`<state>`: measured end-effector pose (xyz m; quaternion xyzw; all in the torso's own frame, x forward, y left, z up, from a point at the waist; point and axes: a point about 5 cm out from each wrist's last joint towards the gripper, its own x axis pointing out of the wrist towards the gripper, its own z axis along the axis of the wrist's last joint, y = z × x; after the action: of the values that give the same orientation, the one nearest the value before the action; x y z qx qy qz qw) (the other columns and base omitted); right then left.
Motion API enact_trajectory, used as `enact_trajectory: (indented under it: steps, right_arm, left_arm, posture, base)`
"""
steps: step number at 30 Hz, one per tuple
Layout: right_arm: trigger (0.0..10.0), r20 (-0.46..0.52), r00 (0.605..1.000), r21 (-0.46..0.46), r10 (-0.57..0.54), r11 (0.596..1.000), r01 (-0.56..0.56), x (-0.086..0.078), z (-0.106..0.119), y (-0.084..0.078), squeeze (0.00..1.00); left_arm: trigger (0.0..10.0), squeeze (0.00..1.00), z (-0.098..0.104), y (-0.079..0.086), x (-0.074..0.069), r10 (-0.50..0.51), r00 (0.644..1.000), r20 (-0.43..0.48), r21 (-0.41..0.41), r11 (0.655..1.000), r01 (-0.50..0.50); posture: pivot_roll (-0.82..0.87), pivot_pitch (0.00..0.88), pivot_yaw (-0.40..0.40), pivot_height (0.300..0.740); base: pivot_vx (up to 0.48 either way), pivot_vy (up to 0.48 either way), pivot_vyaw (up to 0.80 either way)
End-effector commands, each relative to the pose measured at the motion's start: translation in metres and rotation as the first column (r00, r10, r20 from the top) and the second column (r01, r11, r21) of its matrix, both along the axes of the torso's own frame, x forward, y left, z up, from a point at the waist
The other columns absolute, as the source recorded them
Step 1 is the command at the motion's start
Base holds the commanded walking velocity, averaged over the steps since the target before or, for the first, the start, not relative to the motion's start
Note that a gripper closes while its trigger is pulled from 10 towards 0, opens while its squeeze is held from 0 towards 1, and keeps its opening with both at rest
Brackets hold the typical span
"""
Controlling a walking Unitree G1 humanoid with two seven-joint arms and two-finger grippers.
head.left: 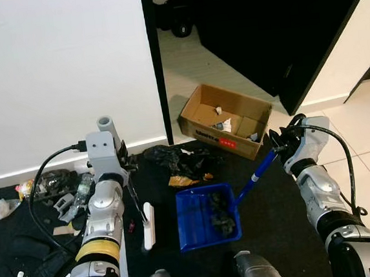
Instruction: Sweep floor
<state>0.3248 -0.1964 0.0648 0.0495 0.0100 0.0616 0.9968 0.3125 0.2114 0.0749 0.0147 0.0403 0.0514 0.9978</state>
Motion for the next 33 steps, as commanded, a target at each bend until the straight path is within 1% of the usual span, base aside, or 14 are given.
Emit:
enact_trajectory:
  steps: [1,33]
  right_arm:
    - [10.0,0.026,1.000,-0.003,-0.011,1.000,0.011,0.0004,0.0031,-0.0032,0.00]
    - [10.0,0.020,1.000,-0.007,-0.006,1.000,0.006,0.0011,0.0032,-0.0035,0.00]
  left_arm:
    - [10.0,0.00,-0.0081,-0.0077,-0.0013,0.005,0.999,-0.034,-0.060,0.998,-0.007]
    - [10.0,0.00,-0.0075,-0.0065,0.0014,0.027,0.999,-0.043,-0.070,0.997,-0.030]
  posture:
    - [0.01,0.083,-0.036,0.740]
    - [0.00,0.084,-0.038,0.740]
  base:
    - [0.000,-0.480,0.00]
    - [0.000,-0.480,0.00]
